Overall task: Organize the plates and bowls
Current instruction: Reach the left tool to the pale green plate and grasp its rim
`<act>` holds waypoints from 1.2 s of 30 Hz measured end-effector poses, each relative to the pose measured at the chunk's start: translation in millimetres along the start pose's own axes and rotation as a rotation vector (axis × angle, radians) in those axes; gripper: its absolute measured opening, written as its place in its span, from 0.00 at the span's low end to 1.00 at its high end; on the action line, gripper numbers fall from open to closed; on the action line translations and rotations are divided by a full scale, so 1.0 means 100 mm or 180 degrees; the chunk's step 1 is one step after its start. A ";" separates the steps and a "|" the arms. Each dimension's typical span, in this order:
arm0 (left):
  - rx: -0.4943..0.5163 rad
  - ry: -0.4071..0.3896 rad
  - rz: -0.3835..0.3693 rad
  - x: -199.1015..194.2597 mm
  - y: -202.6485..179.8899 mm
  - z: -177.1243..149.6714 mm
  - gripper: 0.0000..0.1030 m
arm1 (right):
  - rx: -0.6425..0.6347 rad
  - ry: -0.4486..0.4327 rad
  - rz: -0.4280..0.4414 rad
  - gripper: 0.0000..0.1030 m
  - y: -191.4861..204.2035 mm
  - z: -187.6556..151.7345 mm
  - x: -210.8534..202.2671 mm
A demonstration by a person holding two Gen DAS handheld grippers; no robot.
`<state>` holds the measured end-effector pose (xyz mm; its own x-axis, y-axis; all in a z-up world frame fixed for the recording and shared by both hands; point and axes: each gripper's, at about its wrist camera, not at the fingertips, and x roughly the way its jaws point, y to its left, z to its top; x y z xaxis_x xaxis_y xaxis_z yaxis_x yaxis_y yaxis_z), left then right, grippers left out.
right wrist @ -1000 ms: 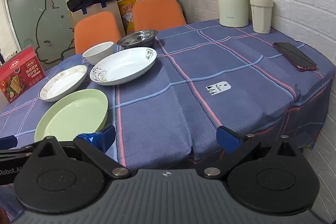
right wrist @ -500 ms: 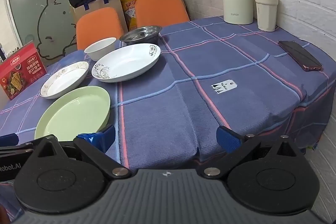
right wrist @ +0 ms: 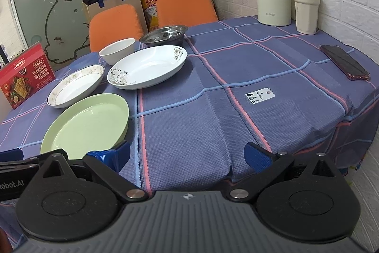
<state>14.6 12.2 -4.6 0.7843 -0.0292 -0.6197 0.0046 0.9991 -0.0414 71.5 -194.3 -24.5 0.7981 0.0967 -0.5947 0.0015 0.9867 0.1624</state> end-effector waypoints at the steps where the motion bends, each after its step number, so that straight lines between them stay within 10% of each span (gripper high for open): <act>1: -0.0006 0.0002 -0.0011 0.01 0.01 0.00 1.00 | -0.0003 0.0005 0.0003 0.88 0.00 0.00 0.01; 28: -0.0226 0.0189 0.0180 0.52 0.42 0.46 1.00 | -0.0394 0.0269 0.0214 0.88 0.44 0.36 0.59; 36: -0.0502 0.0499 -0.0130 0.74 0.74 0.41 0.99 | -0.0612 0.0418 0.0375 0.88 0.59 0.29 0.79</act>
<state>98.0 84.9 -21.2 0.6794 -0.0861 -0.7287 -0.0725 0.9804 -0.1834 151.8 -132.2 -39.4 0.7010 0.2163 -0.6796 -0.2116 0.9731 0.0914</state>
